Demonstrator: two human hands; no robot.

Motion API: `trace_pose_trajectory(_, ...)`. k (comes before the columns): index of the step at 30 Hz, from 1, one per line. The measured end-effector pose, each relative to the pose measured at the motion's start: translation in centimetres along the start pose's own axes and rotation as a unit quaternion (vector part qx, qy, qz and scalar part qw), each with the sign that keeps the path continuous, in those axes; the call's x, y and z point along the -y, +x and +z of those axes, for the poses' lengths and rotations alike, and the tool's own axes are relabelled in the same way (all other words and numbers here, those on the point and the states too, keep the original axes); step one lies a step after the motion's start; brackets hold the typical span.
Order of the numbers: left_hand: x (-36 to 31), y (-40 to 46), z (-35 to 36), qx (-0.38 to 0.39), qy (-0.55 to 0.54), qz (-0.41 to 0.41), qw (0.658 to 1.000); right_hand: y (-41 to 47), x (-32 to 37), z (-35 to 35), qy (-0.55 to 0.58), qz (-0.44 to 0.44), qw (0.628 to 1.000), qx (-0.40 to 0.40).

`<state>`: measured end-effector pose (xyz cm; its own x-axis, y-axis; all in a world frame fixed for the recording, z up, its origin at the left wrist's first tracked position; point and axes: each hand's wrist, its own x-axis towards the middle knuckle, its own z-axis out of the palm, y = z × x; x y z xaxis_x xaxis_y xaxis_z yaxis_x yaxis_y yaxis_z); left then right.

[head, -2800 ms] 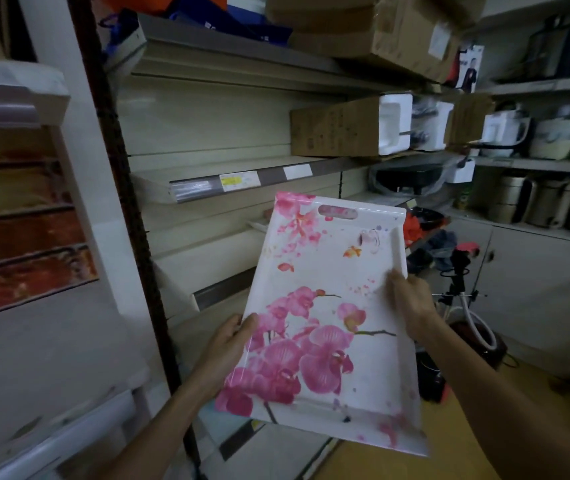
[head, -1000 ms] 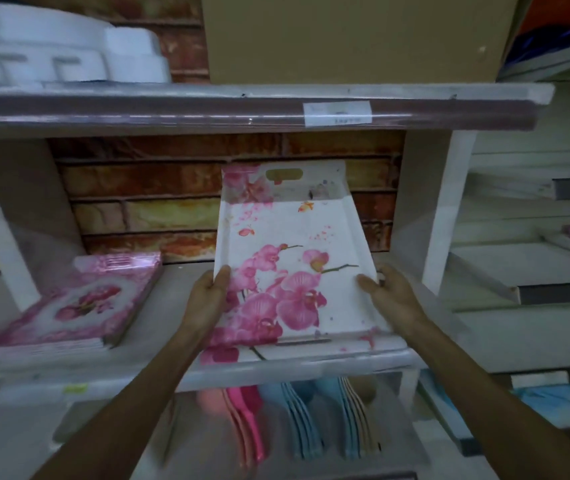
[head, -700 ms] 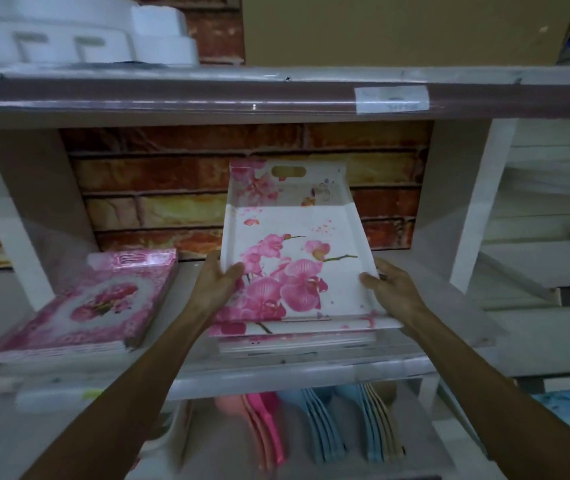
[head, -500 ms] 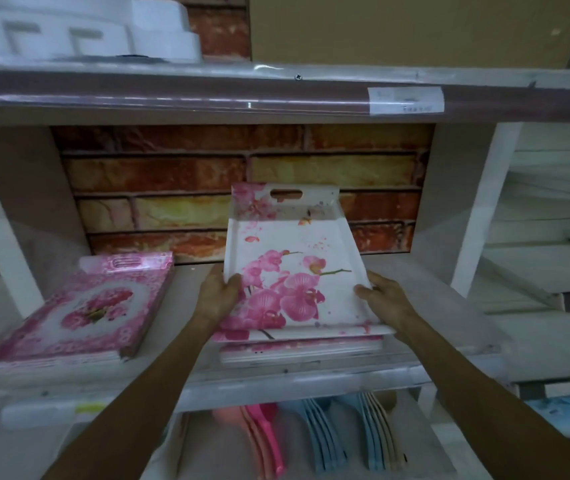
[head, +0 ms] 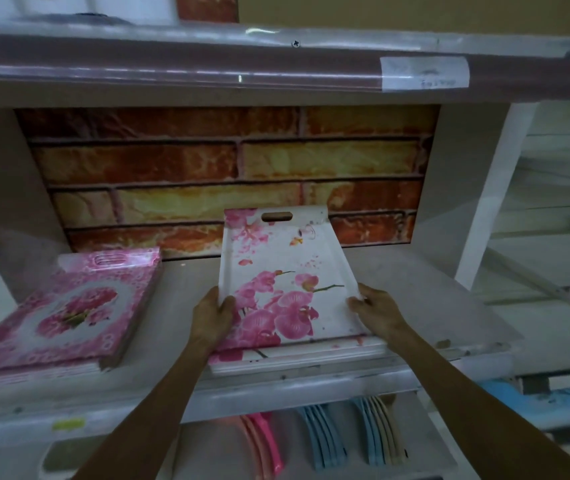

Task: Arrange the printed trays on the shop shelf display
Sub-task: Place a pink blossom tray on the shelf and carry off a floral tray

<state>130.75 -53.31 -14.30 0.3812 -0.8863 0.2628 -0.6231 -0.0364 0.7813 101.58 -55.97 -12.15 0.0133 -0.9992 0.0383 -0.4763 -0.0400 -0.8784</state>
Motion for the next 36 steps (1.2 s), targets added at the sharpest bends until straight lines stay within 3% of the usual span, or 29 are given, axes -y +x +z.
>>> trace_pose_trajectory(20, 0.0, 0.9, 0.4, 0.085, 0.088, -0.046, 0.991, 1.6, -1.3, -0.5, -0.03, 0.023, 0.999, 0.022)
trace_pose_trajectory(24, -1.0, 0.8, -1.2, 0.015, 0.072, 0.02, 0.997, 0.1, -1.6, -4.0, 0.018, -0.023, 1.0, -0.004)
trace_pose_trajectory(28, -5.1, -1.2, -1.1, -0.054, -0.077, 0.108, 0.99, -3.2, -2.4, -9.9, 0.095, -0.073, 0.991, -0.054)
trace_pose_trajectory(31, -11.1, -4.6, 1.0, -0.012, -0.209, 0.122, 0.97, -6.2, -3.2, -14.3, 0.131, -0.099, 0.984, -0.075)
trace_pose_trajectory(36, -20.4, -9.7, 6.9, 0.073, -0.3, 0.123, 0.943, -9.6, -6.1, -21.6, 0.14, -0.118, 0.978, -0.104)
